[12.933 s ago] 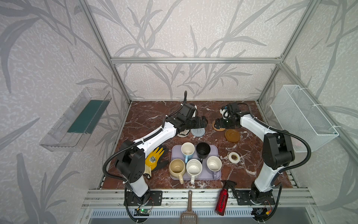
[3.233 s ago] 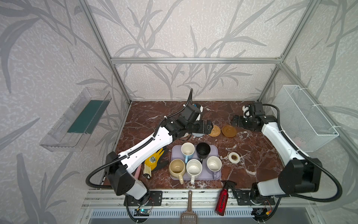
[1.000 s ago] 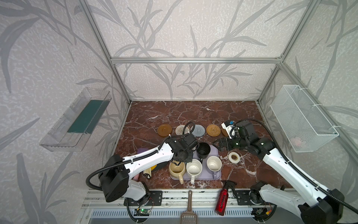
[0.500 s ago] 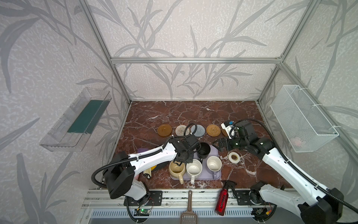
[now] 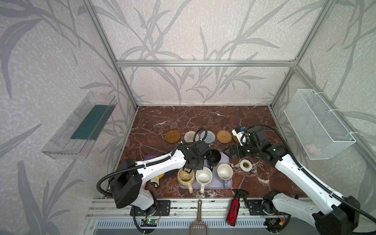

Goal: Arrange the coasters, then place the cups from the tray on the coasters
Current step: 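Lift the light blue mug off the lilac tray with the left gripper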

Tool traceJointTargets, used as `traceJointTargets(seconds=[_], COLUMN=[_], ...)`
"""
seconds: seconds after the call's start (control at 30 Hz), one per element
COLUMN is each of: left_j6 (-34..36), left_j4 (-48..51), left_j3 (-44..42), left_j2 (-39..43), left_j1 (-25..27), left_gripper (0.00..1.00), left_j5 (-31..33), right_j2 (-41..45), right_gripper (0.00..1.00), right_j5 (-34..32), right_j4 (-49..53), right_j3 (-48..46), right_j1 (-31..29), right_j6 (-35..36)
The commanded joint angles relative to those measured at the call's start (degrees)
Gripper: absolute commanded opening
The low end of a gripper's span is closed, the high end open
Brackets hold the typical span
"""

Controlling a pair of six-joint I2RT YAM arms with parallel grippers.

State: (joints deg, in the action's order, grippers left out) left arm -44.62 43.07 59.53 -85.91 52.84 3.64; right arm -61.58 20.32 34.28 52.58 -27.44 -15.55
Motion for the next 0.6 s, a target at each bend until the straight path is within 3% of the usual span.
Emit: traceJointTargets(seconds=[0.0,0.57], left_j6=[-0.3,0.5], left_j4=[-0.8,-0.5], left_j3=[-0.5,1.4], left_j2=[-1.6,-1.7], left_j1=[0.1,-0.5], left_gripper=[0.26,0.17], left_j5=[2.1,4.9], right_j2=[-0.2,-0.4], right_gripper=[0.97,0.96], right_j5=[-0.3,0.0], right_j4=[1.3,0.9], right_j3=[2.4,2.3], right_j1=[-0.2,-0.2], right_j6=[0.4,0.8])
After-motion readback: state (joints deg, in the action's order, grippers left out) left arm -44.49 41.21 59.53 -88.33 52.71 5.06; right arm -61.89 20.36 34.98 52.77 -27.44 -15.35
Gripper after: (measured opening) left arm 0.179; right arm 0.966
